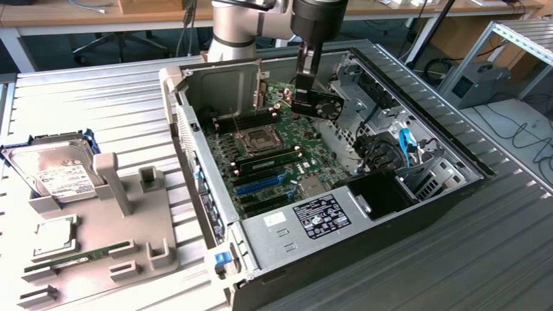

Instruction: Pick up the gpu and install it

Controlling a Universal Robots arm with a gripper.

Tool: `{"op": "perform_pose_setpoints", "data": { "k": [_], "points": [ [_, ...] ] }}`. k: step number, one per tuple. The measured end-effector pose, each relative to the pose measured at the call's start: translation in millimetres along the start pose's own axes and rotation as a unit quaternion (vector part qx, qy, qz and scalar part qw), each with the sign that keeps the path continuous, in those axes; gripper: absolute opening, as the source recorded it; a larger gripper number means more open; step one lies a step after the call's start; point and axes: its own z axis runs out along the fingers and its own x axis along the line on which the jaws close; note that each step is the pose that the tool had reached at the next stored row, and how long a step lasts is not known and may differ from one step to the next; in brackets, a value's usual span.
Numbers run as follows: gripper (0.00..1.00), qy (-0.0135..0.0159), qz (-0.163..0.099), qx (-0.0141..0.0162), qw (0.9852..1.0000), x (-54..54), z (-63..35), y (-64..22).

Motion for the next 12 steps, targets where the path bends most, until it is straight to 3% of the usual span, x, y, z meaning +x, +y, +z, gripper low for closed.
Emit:
{"op": "perform_pose_setpoints", "data": {
  "k": [12],
  "points": [
    [0.26, 0.0, -0.015, 0.0002, 0.9999, 0.0, 0.6, 0.0]
  ]
}}
